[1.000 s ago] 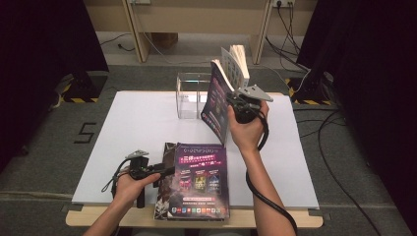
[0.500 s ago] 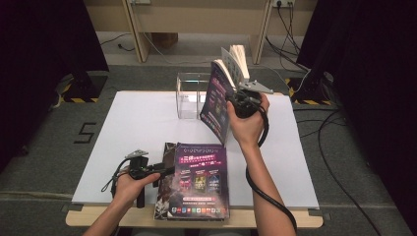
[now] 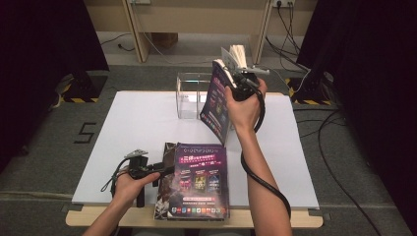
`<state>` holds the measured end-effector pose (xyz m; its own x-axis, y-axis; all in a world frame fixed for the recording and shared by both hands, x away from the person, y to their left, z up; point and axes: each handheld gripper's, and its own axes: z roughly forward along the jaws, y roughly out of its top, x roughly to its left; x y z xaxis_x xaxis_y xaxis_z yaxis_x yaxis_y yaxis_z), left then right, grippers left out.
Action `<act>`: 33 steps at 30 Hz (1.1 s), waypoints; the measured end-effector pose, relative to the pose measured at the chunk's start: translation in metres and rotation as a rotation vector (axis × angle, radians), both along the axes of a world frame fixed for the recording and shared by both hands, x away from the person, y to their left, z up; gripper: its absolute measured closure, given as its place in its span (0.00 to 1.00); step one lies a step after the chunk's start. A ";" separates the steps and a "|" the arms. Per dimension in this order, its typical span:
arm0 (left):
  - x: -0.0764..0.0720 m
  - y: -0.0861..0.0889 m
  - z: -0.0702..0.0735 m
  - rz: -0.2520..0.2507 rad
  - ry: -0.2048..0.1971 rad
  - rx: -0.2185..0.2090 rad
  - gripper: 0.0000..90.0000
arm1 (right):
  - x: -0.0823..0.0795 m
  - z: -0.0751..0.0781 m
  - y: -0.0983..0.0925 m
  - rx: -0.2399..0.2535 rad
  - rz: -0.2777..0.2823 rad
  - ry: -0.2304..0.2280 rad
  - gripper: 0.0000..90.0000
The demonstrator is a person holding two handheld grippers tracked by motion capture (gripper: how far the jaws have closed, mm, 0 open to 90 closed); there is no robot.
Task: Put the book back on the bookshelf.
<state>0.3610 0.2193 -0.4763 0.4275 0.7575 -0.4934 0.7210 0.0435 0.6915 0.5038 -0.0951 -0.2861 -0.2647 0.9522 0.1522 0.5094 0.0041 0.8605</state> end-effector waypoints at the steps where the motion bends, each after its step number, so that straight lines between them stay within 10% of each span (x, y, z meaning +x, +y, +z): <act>1: 0.000 0.000 0.000 -0.002 0.001 0.000 0.44 | 0.001 0.001 0.000 -0.002 -0.003 0.011 0.86; 8: 0.000 -0.001 0.000 -0.002 0.002 -0.003 0.44 | 0.006 0.009 0.005 -0.040 0.003 0.082 0.92; 33: 0.001 0.002 -0.001 0.006 -0.005 0.005 0.44 | 0.010 0.006 0.026 0.015 -0.012 -0.082 0.92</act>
<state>0.3622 0.2212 -0.4770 0.4253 0.7625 -0.4876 0.7170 0.0450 0.6956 0.5135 -0.0688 -0.2798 -0.2657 0.9532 0.1446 0.4376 -0.0144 0.8991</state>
